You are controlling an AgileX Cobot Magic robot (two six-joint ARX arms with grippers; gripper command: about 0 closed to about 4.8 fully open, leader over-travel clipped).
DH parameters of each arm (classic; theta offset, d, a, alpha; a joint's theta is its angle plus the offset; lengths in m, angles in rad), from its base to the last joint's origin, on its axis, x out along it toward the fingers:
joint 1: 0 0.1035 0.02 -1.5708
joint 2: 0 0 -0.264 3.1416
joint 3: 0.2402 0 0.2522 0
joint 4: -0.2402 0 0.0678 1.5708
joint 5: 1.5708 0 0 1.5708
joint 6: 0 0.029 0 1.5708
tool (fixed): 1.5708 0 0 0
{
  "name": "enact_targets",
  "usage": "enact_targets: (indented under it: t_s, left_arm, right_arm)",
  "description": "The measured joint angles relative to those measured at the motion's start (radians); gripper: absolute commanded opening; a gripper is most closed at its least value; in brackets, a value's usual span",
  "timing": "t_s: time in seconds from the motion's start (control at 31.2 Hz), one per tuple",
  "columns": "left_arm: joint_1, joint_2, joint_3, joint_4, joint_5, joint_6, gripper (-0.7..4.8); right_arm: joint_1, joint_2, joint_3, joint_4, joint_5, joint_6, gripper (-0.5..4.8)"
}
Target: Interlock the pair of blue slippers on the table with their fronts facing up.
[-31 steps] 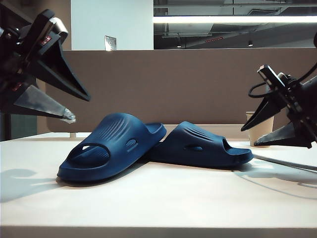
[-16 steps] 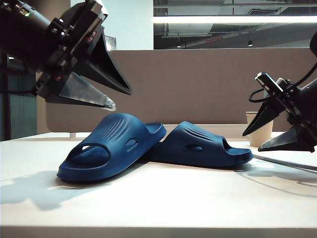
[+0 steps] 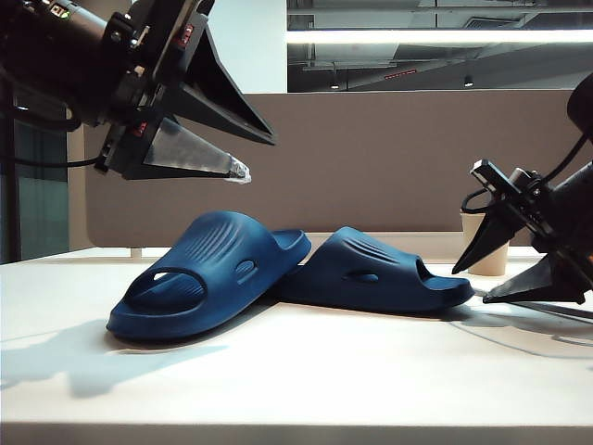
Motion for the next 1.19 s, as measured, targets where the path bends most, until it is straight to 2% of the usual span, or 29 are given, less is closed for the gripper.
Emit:
enact_targets:
  t_s: [0.83, 0.87, 0.93, 0.99, 1.03, 1.09, 1.19]
  left_arm:
    - [0.0, 0.0, 0.0, 0.045, -0.001, 0.0, 2.41]
    - [0.0, 0.0, 0.0, 0.045, -0.002, 0.0, 2.41]
    - [0.0, 0.0, 0.0, 0.045, -0.001, 0.0, 2.41]
    - [0.0, 0.0, 0.0, 0.045, -0.001, 0.0, 2.41]
    - [0.0, 0.0, 0.0, 0.045, -0.001, 0.0, 2.41]
    - [0.0, 0.0, 0.0, 0.045, -0.001, 0.0, 2.41]
    - [0.0, 0.0, 0.0, 0.044, -0.001, 0.0, 2.41]
  right_arm:
    - [0.022, 0.111, 0.046, 0.095, -0.016, 0.004, 2.1]
    - [0.022, 0.118, 0.048, 0.106, -0.019, 0.006, 2.0]
    - [0.022, 0.128, 0.051, 0.12, -0.015, 0.006, 1.38]
    - [0.023, 0.135, 0.053, 0.134, -0.008, 0.002, 1.15]
    - [0.023, 0.136, 0.053, 0.137, -0.008, 0.001, 0.83]
    - [0.023, 0.139, 0.054, 0.141, -0.008, 0.001, 0.51]
    - [0.023, 0.141, 0.054, 0.145, -0.009, -0.001, 0.39]
